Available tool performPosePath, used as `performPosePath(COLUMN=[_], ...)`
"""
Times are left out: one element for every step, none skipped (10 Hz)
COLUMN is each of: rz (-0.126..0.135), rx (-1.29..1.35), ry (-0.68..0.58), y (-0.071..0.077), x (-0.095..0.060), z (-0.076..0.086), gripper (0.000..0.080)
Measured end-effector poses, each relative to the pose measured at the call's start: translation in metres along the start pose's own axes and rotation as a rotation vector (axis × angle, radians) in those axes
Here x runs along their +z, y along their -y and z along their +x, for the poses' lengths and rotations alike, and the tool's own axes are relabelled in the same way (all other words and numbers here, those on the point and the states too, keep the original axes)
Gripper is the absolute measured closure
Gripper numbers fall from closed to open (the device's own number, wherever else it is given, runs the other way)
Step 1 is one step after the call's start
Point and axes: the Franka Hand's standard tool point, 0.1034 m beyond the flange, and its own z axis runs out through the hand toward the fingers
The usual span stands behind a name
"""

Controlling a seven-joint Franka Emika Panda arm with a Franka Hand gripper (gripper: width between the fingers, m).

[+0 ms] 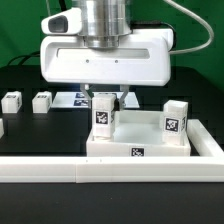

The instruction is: Assemble square table

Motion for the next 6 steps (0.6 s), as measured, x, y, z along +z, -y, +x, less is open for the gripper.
performPosePath(rz=[0.000,0.002,0.003,0.006,0.007,0.008], rx=[0.046,0.140,0.197,0.323,0.400,0.525], ry=[-0.007,-0.010,-0.013,-0.014,-0.014,-0.013], y=[0.002,0.005,0.008,0.011,0.012,0.016], x=[0.000,0.000,0.001,0.001,0.001,0.001], z=[0.001,0.000,0.000,-0.001,-0.001,-0.003], gripper=[0.0512,0.0512,0.0511,0.0511,0.0511,0.0511])
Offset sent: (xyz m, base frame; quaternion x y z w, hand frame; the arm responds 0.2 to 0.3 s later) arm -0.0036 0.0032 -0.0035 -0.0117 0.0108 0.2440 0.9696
